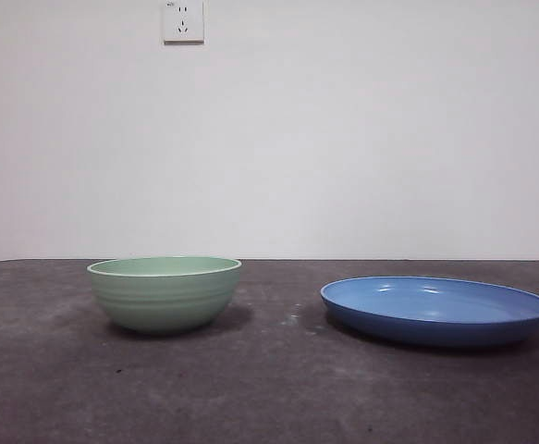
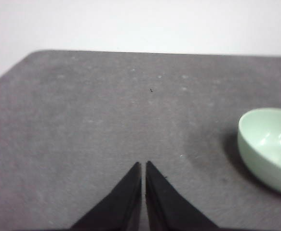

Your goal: Place the green bowl on the blue plate

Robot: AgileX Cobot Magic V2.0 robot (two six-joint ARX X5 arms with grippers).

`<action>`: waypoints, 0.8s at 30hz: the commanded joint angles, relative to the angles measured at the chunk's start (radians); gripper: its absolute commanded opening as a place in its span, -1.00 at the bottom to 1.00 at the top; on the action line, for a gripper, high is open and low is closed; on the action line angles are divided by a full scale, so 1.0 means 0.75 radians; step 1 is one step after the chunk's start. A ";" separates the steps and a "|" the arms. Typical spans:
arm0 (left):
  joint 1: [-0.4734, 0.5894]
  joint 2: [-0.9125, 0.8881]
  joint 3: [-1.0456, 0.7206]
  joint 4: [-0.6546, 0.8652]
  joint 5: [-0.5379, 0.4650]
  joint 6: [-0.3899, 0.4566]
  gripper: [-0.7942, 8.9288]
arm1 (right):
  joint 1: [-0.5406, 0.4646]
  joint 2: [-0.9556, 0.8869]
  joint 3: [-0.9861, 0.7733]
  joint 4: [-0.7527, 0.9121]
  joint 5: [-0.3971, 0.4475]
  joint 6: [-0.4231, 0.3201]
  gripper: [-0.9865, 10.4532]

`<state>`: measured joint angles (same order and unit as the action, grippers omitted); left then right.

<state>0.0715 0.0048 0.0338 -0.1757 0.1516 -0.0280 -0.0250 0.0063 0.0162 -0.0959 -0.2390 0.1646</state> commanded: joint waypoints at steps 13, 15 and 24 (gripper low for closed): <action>0.000 -0.002 0.017 -0.018 0.014 -0.598 -0.81 | 0.004 -0.004 0.006 0.009 -0.030 0.291 -0.82; 0.000 -0.001 0.049 -0.026 0.046 -0.631 -0.81 | 0.004 -0.004 0.028 0.010 -0.030 0.308 -0.82; 0.000 0.098 0.307 -0.158 0.079 -0.613 -0.81 | 0.004 0.015 0.235 -0.009 -0.028 0.305 -0.82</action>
<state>0.0715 0.0631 0.2333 -0.2859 0.2085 -0.4973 -0.0242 0.0109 0.1741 -0.1032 -0.2596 0.3763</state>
